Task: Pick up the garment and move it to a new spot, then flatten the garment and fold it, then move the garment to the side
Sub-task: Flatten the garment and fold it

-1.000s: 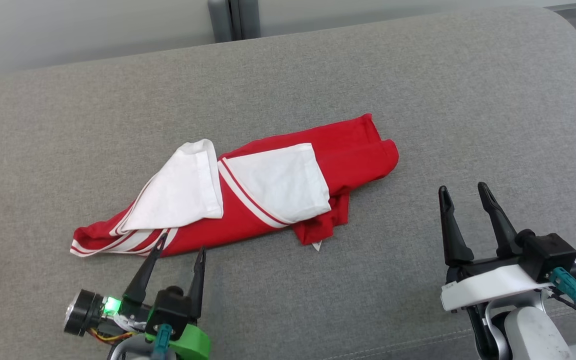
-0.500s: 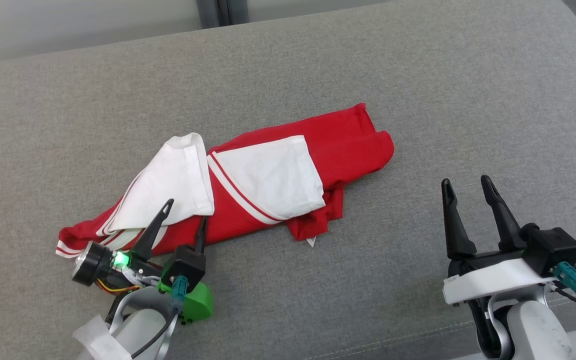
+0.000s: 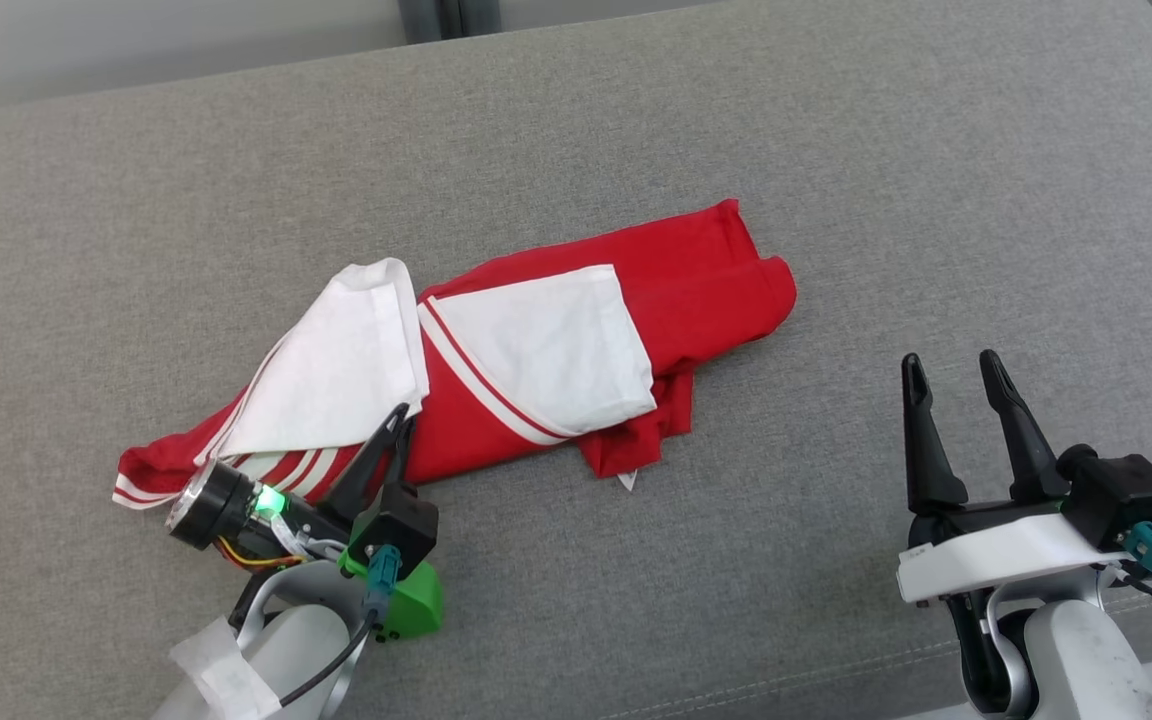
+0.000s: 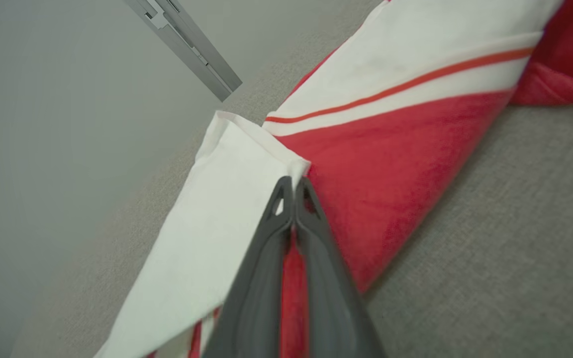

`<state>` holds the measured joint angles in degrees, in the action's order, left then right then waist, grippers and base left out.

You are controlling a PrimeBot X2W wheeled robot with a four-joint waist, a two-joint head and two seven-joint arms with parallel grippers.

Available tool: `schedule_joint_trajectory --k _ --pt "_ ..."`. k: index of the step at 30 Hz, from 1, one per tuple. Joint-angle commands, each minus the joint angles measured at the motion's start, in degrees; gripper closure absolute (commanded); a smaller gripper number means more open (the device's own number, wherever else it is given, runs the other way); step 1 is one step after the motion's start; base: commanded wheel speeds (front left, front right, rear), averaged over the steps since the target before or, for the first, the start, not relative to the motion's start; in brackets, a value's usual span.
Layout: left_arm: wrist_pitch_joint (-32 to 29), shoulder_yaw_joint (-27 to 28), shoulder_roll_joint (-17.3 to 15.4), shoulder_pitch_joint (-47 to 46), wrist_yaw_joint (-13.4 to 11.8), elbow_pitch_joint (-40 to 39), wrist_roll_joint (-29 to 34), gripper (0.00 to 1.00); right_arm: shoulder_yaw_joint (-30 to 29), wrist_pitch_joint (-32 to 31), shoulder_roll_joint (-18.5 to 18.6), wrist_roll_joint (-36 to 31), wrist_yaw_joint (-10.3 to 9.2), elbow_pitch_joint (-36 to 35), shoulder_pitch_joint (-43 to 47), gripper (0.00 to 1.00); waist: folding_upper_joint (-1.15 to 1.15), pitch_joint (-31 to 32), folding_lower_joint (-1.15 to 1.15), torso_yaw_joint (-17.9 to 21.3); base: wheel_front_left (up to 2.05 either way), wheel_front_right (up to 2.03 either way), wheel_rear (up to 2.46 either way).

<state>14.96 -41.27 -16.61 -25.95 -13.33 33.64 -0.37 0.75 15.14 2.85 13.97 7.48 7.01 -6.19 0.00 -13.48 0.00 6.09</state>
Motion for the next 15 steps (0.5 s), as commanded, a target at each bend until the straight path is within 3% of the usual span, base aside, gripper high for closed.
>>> schedule_joint_trajectory --k 1,9,12,15 --pt "0.2 -0.1 -0.1 -1.1 0.0 0.2 -0.2 1.00 0.2 0.0 0.1 0.0 0.03 0.0 -0.6 0.00 0.00 0.1 0.00 -0.2 0.00 0.00 0.00" --pt "0.2 1.6 -0.4 1.0 -1.4 -7.7 -2.2 1.00 1.1 0.0 0.1 3.0 0.02 -0.4 -2.9 0.00 0.00 -0.4 0.00 -2.5 0.00 0.00 0.00" --pt "0.2 2.3 -1.0 2.3 -1.7 -11.1 -3.0 1.00 2.8 0.0 0.5 5.6 0.03 4.8 -6.2 0.00 0.00 -0.9 0.00 -3.9 0.00 0.00 0.00" --pt "0.2 2.6 -1.4 3.1 -1.9 -13.7 -3.3 1.00 5.9 0.0 3.9 8.9 0.01 12.4 -12.8 0.00 0.00 -1.4 0.00 -5.5 0.00 0.00 0.00"
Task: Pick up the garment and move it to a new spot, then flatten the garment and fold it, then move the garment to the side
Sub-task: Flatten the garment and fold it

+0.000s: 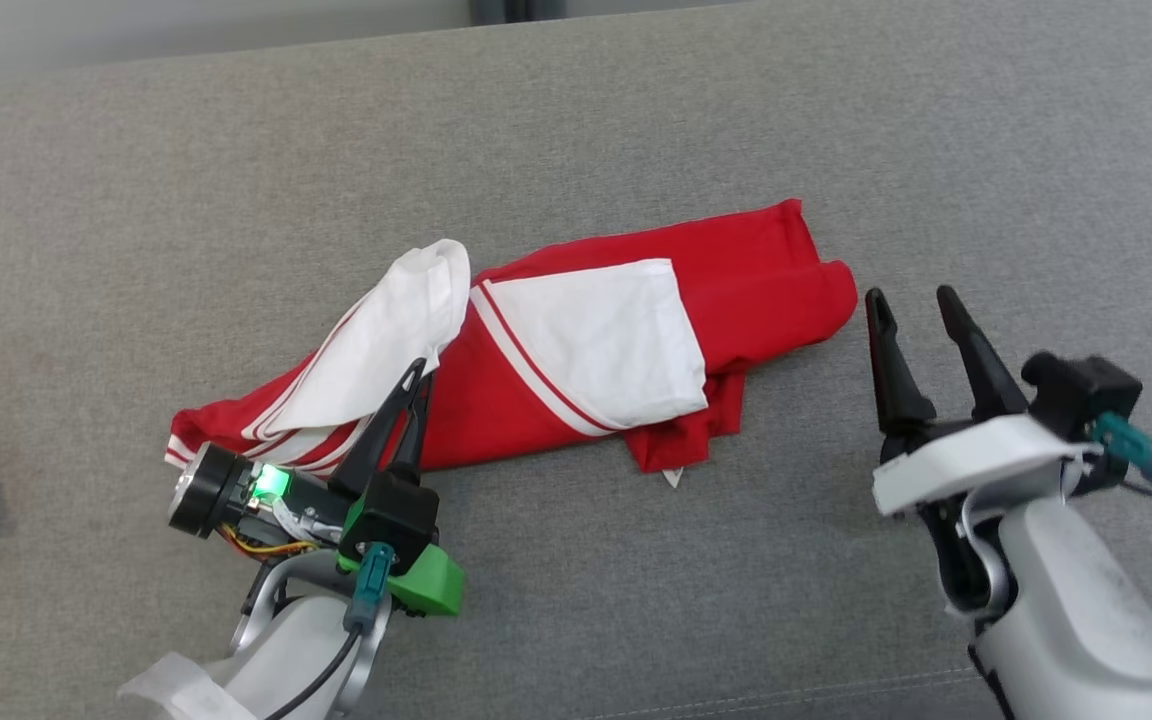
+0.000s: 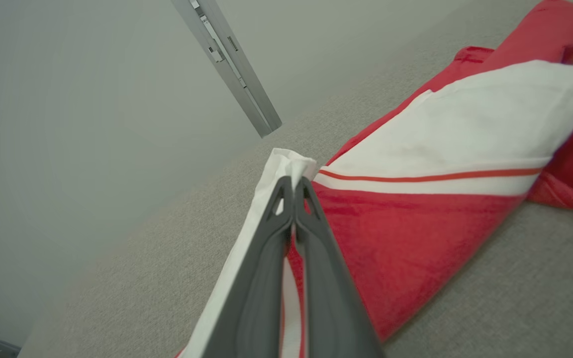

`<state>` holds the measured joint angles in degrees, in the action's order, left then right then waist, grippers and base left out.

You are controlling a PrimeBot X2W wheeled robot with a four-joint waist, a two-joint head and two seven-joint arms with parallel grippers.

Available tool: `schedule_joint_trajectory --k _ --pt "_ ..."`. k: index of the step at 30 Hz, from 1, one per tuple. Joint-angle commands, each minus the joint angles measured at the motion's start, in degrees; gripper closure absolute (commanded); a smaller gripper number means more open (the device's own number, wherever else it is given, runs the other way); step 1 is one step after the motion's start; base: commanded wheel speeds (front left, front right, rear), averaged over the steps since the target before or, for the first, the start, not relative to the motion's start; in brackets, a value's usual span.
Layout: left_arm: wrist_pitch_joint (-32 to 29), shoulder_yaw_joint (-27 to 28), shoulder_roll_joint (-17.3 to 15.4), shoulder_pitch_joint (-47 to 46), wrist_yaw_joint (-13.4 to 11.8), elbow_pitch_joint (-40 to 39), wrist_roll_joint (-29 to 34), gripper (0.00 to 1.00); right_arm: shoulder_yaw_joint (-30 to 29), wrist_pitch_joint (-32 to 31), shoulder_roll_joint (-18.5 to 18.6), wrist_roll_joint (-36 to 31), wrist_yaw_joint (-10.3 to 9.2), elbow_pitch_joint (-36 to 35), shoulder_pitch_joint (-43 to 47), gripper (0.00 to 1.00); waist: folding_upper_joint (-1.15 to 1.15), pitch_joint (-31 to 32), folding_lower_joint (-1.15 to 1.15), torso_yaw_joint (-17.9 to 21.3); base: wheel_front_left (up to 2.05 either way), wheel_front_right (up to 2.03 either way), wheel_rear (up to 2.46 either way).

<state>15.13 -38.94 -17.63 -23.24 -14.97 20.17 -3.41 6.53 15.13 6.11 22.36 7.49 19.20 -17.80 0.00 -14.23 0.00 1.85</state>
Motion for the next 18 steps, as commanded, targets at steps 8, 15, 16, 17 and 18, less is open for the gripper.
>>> schedule_joint_trajectory --k 8,15,16,17,18 --pt "0.0 0.5 -0.4 1.5 -0.6 -3.4 -0.3 1.00 6.4 -13.3 6.5 3.9 0.02 21.1 -21.4 0.00 0.00 -1.8 0.00 -3.5 0.00 0.00 0.00" --pt "0.0 0.4 -0.5 0.5 -0.3 -4.7 0.0 1.00 7.7 -24.1 6.8 -6.3 0.02 35.9 -33.8 0.00 0.00 -3.7 0.00 -5.3 0.00 0.00 0.00" --pt "0.0 0.4 -0.5 0.2 -0.2 -4.8 0.1 1.00 7.6 -24.6 6.7 -7.3 0.01 37.2 -34.8 0.00 0.00 -4.0 0.00 -5.6 0.00 0.00 0.00" --pt "0.0 0.5 -0.5 0.0 -0.2 -4.8 0.1 1.00 7.5 -25.1 6.3 -8.0 0.01 38.6 -35.7 0.00 0.00 -4.2 0.00 -5.8 0.00 0.00 0.00" --pt "0.0 0.5 -0.5 -0.1 -0.2 -4.8 0.1 1.00 7.4 -25.3 5.9 -8.4 0.01 39.6 -36.5 0.00 0.00 -4.4 0.00 -6.0 0.00 0.00 0.00"
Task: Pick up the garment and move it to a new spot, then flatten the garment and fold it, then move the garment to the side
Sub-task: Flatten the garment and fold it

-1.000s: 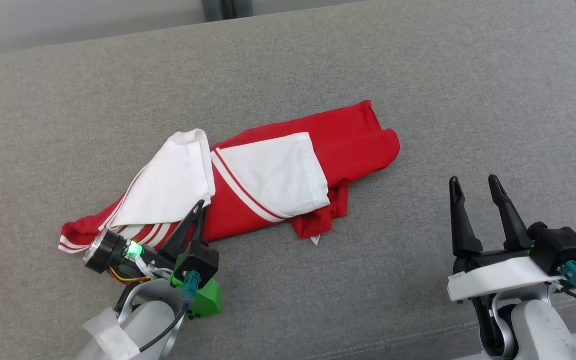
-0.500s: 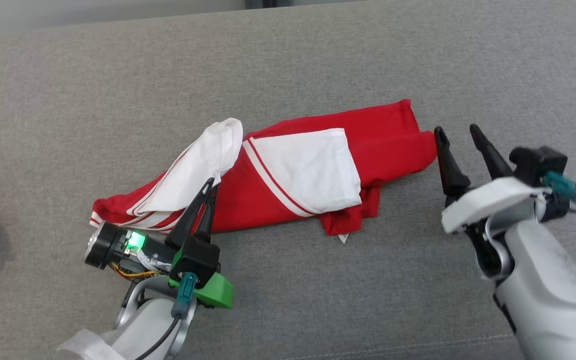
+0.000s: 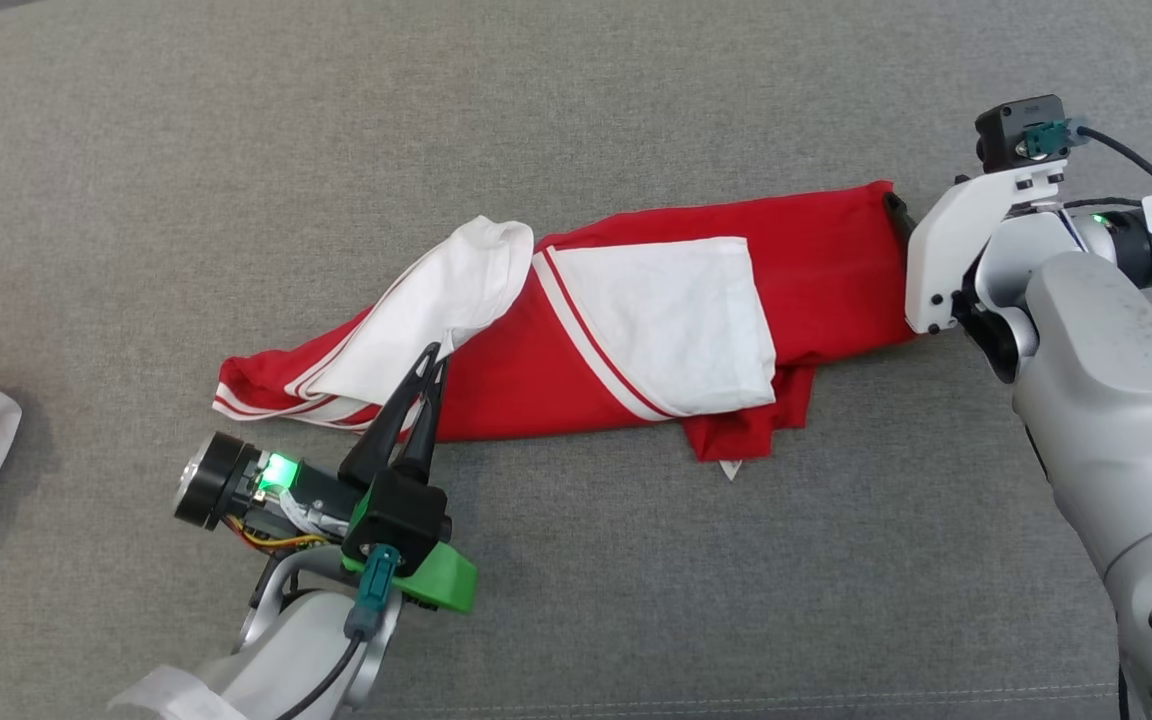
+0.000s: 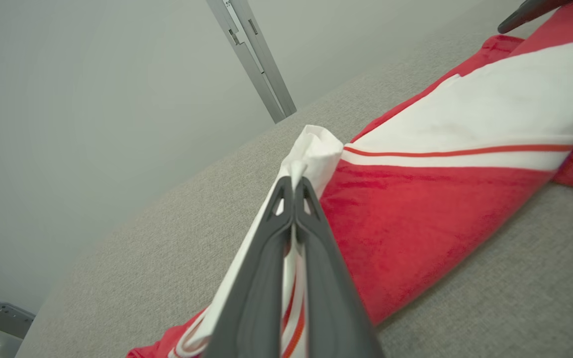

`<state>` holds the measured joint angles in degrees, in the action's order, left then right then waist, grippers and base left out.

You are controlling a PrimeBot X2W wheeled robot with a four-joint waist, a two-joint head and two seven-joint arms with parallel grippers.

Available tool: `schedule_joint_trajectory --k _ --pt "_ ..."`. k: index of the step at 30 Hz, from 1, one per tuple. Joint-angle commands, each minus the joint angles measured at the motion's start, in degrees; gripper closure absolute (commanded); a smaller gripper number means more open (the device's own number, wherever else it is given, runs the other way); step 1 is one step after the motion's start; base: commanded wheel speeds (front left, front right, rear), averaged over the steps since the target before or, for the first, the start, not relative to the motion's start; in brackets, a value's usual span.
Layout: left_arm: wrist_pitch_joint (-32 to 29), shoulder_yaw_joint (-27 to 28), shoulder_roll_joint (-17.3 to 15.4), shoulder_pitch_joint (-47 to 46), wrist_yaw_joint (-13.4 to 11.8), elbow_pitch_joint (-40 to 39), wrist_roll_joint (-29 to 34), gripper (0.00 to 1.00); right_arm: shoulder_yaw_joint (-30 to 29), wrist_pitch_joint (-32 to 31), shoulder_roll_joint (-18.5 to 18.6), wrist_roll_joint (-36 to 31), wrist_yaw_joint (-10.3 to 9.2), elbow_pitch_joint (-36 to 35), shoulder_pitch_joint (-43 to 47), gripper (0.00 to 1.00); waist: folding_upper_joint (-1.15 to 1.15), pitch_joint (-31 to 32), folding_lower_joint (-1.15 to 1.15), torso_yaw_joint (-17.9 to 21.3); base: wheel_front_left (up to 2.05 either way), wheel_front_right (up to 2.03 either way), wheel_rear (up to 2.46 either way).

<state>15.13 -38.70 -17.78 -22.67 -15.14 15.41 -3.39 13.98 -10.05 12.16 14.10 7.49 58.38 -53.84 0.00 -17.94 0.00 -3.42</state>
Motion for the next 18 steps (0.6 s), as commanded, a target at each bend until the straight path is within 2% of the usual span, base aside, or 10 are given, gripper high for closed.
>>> schedule_joint_trajectory --k 1,6,8,10,11,14,15,18 --pt "0.0 0.3 -0.4 -0.8 0.0 -0.1 0.2 1.00 -0.1 -0.4 -0.6 -0.7 0.01 1.5 -1.3 0.00 0.00 -1.0 0.00 -0.9 0.00 0.00 0.00" --pt "0.0 0.4 -0.4 -1.0 -0.1 -0.3 0.2 1.00 0.6 0.2 -1.3 -3.2 0.01 5.5 -3.5 0.00 0.00 -1.6 0.00 -1.5 0.00 0.00 0.00" --pt "0.0 0.4 -0.4 -1.2 0.1 -0.2 0.1 1.00 0.8 0.6 -1.4 -4.0 0.01 6.8 -4.2 0.05 0.00 -1.9 0.00 -1.7 0.00 0.00 0.00" --pt "0.0 0.4 -0.4 -1.3 0.2 -0.3 0.1 1.00 0.8 1.0 -1.7 -4.4 0.01 8.0 -4.6 0.19 0.00 -2.1 0.00 -2.0 0.00 0.00 0.00" --pt "0.0 0.3 -0.3 -1.3 0.2 -0.3 0.2 1.00 0.9 1.2 -1.9 -4.4 0.01 8.6 -4.8 0.35 0.00 -2.2 0.00 -2.1 0.00 0.00 0.00" --pt "0.0 0.3 -0.3 -1.4 0.3 -0.1 0.1 1.00 1.4 1.6 -2.2 -4.6 0.01 9.9 -5.3 0.64 0.00 -2.3 0.00 -2.4 0.00 0.00 0.00" --pt "0.0 0.3 -0.4 -1.4 0.3 0.0 0.1 1.00 1.6 1.9 -2.2 -4.7 0.01 10.3 -5.4 1.00 0.00 -2.3 0.00 -2.4 0.00 0.00 0.00" --pt "0.0 0.8 -0.7 -1.4 0.0 -0.3 -0.1 1.00 2.2 3.5 -1.9 -4.7 0.00 10.5 -6.2 1.00 0.00 -2.1 0.00 -2.3 0.00 0.00 0.00"
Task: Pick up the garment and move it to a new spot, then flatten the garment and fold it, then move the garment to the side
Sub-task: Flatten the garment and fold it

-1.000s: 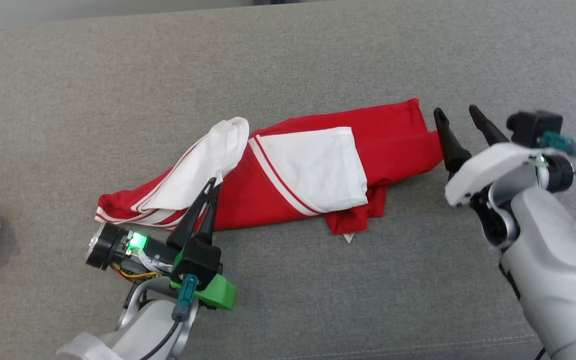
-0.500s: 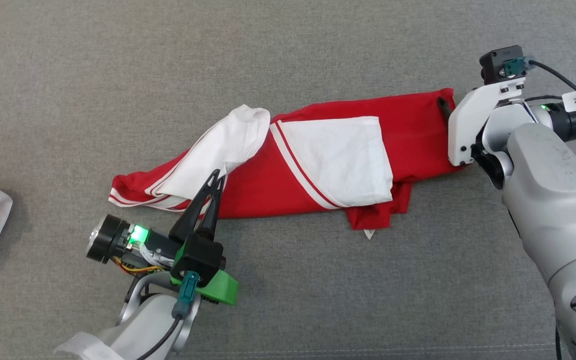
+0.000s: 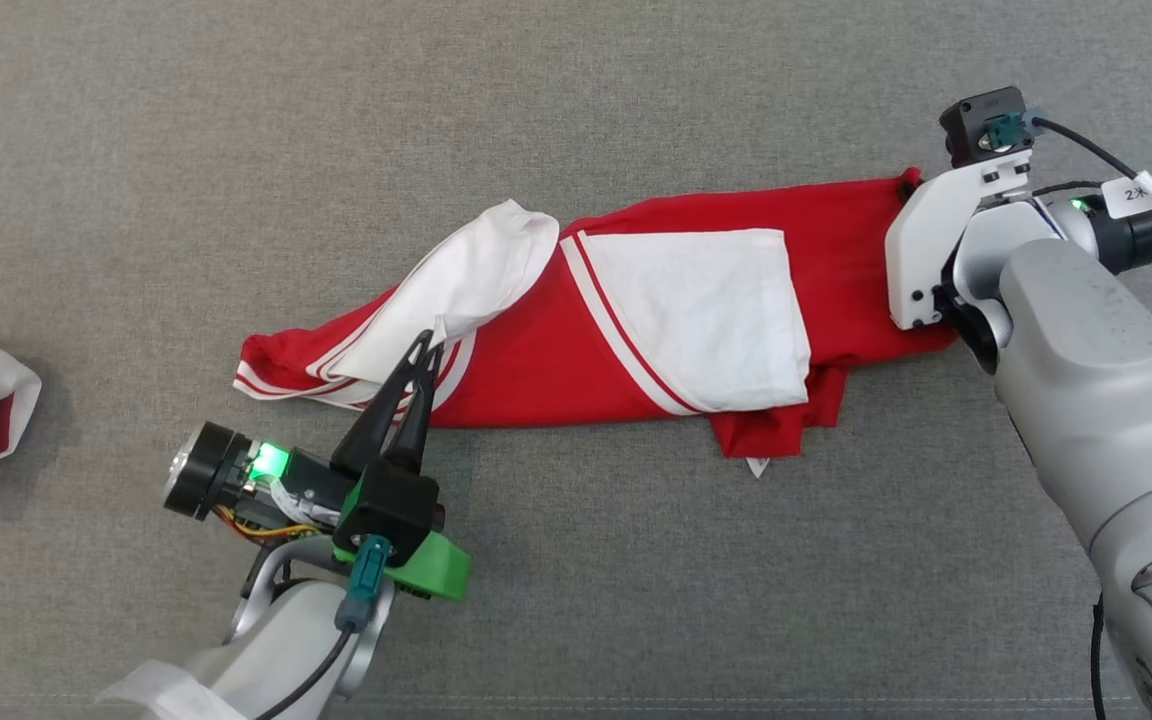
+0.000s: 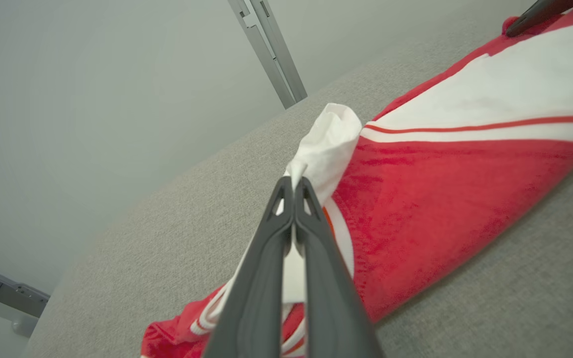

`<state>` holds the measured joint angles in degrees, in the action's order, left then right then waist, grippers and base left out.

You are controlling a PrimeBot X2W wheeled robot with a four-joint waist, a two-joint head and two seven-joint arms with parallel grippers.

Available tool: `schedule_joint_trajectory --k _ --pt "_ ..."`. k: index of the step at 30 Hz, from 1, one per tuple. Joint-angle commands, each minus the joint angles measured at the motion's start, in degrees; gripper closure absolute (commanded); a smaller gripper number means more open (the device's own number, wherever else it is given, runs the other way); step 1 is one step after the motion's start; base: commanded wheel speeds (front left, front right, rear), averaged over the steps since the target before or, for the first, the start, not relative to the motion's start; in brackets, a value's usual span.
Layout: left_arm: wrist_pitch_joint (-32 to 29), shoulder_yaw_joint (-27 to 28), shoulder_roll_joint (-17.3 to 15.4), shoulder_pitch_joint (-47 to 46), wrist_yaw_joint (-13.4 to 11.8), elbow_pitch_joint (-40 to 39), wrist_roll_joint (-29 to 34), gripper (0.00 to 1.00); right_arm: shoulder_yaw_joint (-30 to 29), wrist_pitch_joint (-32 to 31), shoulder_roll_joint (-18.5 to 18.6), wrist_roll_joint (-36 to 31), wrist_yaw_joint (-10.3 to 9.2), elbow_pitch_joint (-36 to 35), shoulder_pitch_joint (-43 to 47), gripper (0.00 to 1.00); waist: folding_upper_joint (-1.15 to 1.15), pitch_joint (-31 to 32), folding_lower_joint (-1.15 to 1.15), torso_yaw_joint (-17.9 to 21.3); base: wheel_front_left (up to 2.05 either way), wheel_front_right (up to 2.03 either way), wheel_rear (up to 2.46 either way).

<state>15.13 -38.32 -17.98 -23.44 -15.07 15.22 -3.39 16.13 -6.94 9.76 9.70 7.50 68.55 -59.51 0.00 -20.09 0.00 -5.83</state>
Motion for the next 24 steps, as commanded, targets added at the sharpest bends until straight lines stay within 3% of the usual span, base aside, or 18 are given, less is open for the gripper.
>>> schedule_joint_trajectory --k 1,6,10,13,17,20,24 --pt "0.0 0.6 -0.7 -0.9 -0.3 -0.7 0.1 1.00 -0.1 1.5 0.9 -0.3 -0.01 0.1 -1.1 1.00 0.00 0.1 0.00 0.2 0.00 0.00 0.00" --pt "0.0 2.9 -3.7 -3.5 -0.1 -4.9 0.6 1.00 -1.6 6.4 2.9 0.3 -0.02 -1.0 -3.1 1.00 0.00 0.6 0.00 0.7 0.00 0.00 0.00" --pt "-0.4 6.9 -7.4 -8.6 1.4 -9.9 -1.0 1.00 -4.8 10.0 5.4 2.8 -0.02 -2.8 -6.3 1.00 0.00 0.7 0.00 1.2 0.00 0.00 0.00" --pt "-3.3 10.7 -11.6 -16.4 4.7 -15.2 -2.3 1.00 -6.7 10.9 6.7 6.5 -0.01 -6.0 -10.4 1.00 0.00 -0.3 0.00 2.0 0.00 0.00 0.00" --pt "-6.1 13.7 -13.2 -26.2 8.5 -17.9 -5.0 1.00 -6.2 10.0 9.5 9.1 -0.02 -10.3 -15.0 1.00 0.00 -2.6 0.00 2.7 0.00 0.00 0.00" --pt "-7.7 14.2 -13.3 -34.8 12.2 -15.3 -6.0 1.00 -5.6 8.8 10.1 10.3 -0.01 -12.6 -18.8 1.00 0.00 -5.0 0.00 3.2 0.00 0.00 0.00" --pt "-8.0 12.5 -11.8 -50.1 16.5 -7.8 -3.1 1.00 -6.0 8.3 12.6 11.1 -0.02 -14.5 -26.3 1.00 0.00 -9.4 0.00 3.0 0.00 0.00 0.00"
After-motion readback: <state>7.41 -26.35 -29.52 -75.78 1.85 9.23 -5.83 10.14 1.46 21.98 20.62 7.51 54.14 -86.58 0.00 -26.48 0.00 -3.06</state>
